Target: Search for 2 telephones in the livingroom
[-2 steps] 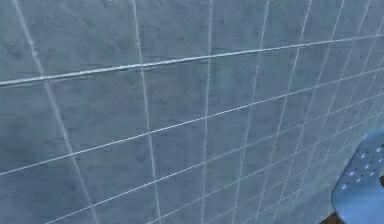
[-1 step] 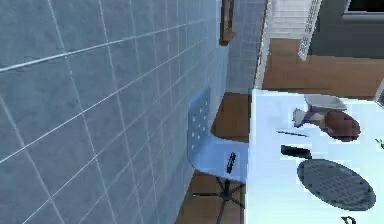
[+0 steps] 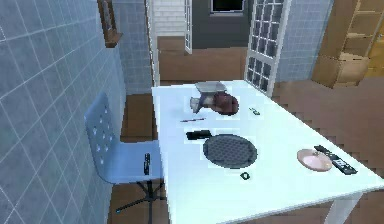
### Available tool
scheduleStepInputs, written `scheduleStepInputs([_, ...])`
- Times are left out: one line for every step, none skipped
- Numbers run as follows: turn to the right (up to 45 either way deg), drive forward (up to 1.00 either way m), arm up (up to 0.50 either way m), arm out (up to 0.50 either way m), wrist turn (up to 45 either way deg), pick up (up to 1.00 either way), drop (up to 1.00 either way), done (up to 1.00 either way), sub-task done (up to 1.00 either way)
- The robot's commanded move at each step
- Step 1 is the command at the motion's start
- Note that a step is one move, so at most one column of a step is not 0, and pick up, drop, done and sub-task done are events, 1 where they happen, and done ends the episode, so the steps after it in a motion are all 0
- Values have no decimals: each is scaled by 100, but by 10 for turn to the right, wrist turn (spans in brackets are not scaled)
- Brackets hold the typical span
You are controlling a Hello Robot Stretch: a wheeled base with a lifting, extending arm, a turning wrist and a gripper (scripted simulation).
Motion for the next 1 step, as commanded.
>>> scheduleStepInputs([0, 0, 0, 0, 0, 0, 0, 100, 0])
